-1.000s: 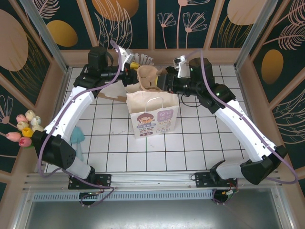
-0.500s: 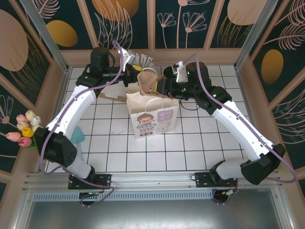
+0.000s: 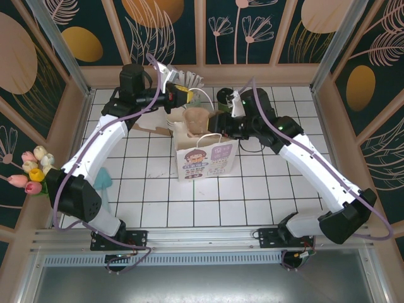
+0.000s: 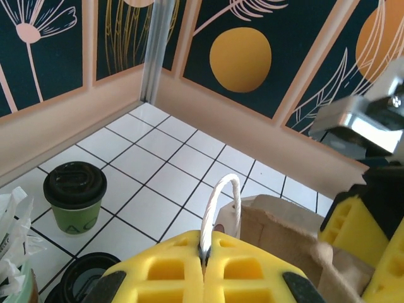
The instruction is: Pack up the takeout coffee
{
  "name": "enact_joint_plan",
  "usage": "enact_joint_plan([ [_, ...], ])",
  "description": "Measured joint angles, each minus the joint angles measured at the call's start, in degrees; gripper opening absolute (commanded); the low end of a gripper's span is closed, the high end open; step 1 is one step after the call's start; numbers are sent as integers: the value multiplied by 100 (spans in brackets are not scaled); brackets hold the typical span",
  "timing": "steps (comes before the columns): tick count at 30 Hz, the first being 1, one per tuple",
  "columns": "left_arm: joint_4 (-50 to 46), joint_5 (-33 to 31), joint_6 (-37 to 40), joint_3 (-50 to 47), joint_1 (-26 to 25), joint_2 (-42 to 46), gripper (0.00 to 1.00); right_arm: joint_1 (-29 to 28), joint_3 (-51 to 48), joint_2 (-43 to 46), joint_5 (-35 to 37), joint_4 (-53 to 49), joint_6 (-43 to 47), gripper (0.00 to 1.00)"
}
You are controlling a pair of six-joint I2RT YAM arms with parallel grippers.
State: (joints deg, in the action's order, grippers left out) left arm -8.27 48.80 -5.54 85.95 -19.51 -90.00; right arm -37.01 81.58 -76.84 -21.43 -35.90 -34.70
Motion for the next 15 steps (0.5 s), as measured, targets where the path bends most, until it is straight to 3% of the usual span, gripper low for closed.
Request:
enact_joint_plan([
  [15, 713, -844, -970, -376, 0, 111, 0, -461, 463, -496, 728, -1113, 328, 39],
])
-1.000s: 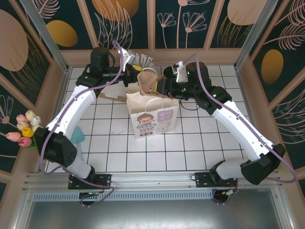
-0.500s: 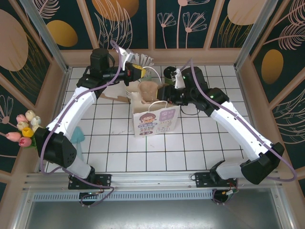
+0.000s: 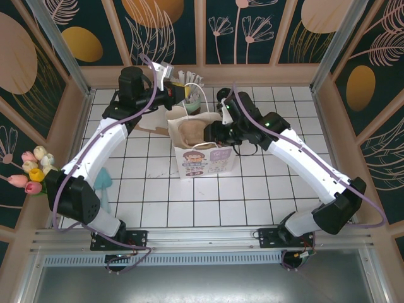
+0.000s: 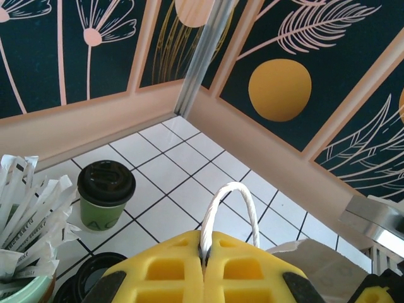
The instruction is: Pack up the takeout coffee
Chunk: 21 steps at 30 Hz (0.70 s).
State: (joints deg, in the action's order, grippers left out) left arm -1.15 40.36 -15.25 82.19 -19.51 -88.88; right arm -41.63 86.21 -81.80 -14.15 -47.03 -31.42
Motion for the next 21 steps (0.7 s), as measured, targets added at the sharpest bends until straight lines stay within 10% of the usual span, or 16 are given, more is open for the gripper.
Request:
enact_joint_plan([
  [15, 229, 634, -479, -168, -140, 2, 2, -7, 918, -1062, 664, -592, 7, 39],
  [18, 153, 695, -372, -127, -162, 15, 16, -7, 933, -1110, 664, -688, 55, 39],
  [21, 61, 723, -146, -122, -162, 125, 57, -4, 968, -1108, 680, -776, 90, 39],
])
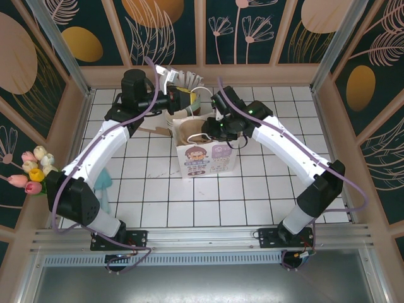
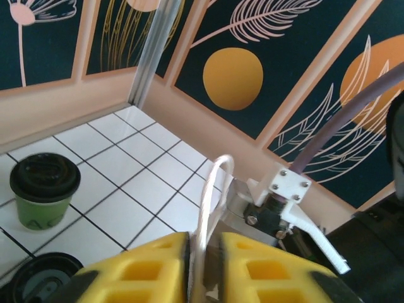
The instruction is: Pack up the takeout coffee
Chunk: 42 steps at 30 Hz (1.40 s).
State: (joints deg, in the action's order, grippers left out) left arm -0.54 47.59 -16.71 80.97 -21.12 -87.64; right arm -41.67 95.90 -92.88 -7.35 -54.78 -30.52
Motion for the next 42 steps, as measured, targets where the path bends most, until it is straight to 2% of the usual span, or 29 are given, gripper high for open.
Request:
enact_joint_plan([
  [2, -9, 42, 149, -15, 0, 138, 79, 0, 0, 9, 11, -35, 0, 39],
  [5, 35, 118, 367, -214, -7, 514, 97, 0, 0, 15, 7, -33, -2, 39],
  [10, -280, -20, 1172, -577, -98, 1248, 99, 11, 0, 17, 4, -31, -2, 39],
  [17, -391, 330, 2028, -1799, -151, 2597, 99, 11, 0, 17, 7, -31, -20, 39],
  [23, -476, 706, 2308, -1751, -437, 2662, 97, 11, 0, 17, 44, -31, -79, 39],
  [25, -527, 758, 2385, -1694, -599, 2553, 94, 11, 0, 17, 52, -31, -116, 39],
  [27, -577, 772, 2441, -1665, -732, 2465, 87, 11, 0, 17, 76, -31, -151, 39],
  [30, -629, 734, 2518, -1665, -820, 2400, 56, 11, 0, 33, 114, -20, -201, 39],
  [32, -632, 730, 2568, -1665, -826, 2374, 42, 11, -2, 55, 136, 7, -251, 39],
  [35, -656, 824, 2599, -1661, -855, 2328, 35, 11, -2, 72, 160, 24, -310, 39],
  [42, -793, 1416, 2809, -1775, -1134, 2511, 33, 11, 85, 52, 258, 17, -466, 40],
])
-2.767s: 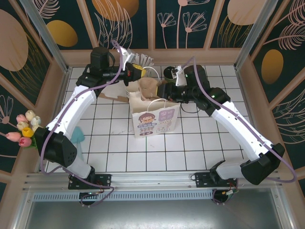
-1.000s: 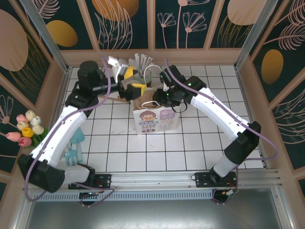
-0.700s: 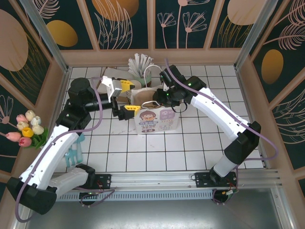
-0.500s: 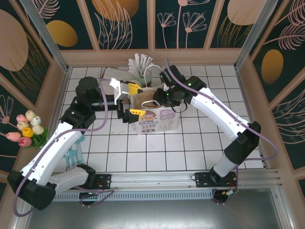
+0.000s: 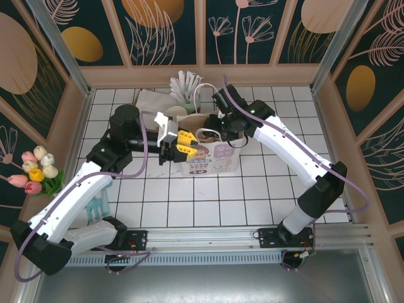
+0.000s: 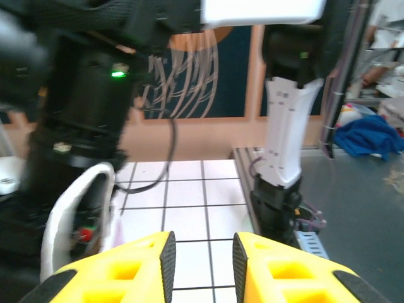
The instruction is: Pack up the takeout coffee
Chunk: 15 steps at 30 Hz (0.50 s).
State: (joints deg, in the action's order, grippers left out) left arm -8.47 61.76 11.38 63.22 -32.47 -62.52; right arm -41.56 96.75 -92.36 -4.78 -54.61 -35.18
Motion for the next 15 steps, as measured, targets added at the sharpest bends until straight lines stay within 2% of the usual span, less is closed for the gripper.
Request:
enact_joint_plan([
  [6, -118, 365, 330, -116, -13, 402, 36, -2, 7, -83, 26, 0, -105, 40],
  [7, -114, 365, 345, -116, -13, 398, 45, -2, 7, -103, 31, -2, -122, 40],
  [8, -98, 345, 358, -116, -13, 361, 66, -7, 7, -116, 28, 0, -122, 40],
  [9, -72, 282, 350, -116, -13, 317, 78, -7, 7, -127, 28, 0, -122, 40],
  [11, -28, -114, 232, -129, -17, 229, 85, -7, 7, -140, 28, 4, -122, 40],
  [15, 188, -1287, 31, -173, -17, 140, 86, -15, 7, -140, 28, 15, -122, 40],
])
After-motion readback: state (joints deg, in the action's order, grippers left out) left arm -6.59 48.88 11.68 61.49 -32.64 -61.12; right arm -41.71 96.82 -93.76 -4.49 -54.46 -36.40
